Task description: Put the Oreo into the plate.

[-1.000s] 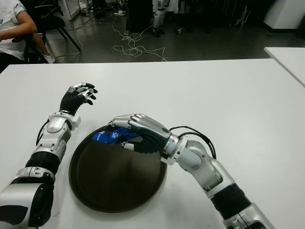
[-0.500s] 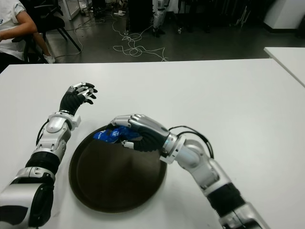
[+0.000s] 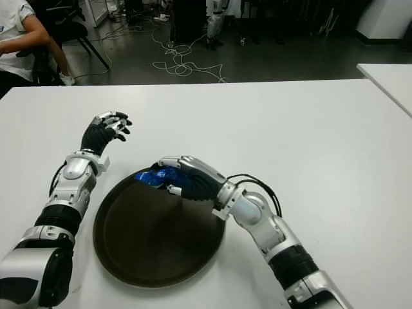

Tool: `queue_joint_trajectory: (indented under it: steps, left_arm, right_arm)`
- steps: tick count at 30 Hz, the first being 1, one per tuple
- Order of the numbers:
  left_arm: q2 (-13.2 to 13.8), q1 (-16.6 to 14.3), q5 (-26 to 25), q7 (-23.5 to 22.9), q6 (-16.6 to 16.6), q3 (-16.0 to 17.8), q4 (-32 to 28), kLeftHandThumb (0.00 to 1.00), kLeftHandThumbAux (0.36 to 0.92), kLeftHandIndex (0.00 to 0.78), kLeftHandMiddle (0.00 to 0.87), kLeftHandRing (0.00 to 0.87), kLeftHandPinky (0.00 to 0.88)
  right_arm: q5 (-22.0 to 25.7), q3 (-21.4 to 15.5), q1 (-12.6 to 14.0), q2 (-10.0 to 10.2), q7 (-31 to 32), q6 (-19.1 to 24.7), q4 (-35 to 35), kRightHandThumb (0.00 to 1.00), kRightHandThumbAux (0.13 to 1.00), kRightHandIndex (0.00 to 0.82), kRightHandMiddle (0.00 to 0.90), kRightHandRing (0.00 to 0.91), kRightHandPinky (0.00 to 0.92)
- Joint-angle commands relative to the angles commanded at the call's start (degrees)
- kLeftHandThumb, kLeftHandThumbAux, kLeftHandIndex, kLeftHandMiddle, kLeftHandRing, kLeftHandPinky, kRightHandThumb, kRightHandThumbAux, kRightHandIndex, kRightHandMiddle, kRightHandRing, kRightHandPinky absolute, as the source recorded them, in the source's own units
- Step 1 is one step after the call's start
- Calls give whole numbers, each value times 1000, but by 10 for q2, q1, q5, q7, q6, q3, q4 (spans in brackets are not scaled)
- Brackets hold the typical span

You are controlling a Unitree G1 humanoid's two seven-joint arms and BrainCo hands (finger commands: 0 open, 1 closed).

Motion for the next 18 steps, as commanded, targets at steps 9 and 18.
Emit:
queue_joint_trajectory:
  steps: [9, 18]
  left_arm:
    - [-1, 1, -3, -6, -3, 0, -3, 820, 686, 361, 486, 496, 540]
    - [-3, 1, -2, -4, -3, 0, -3, 833, 673, 417, 465, 500, 558]
  right_arm:
    - [-12, -3, 2, 1, -2, 17, -6, 691, 735, 424, 640, 650, 672]
    - [-17, -3, 1, -3, -1, 18, -7, 690, 736, 423, 639, 652, 673]
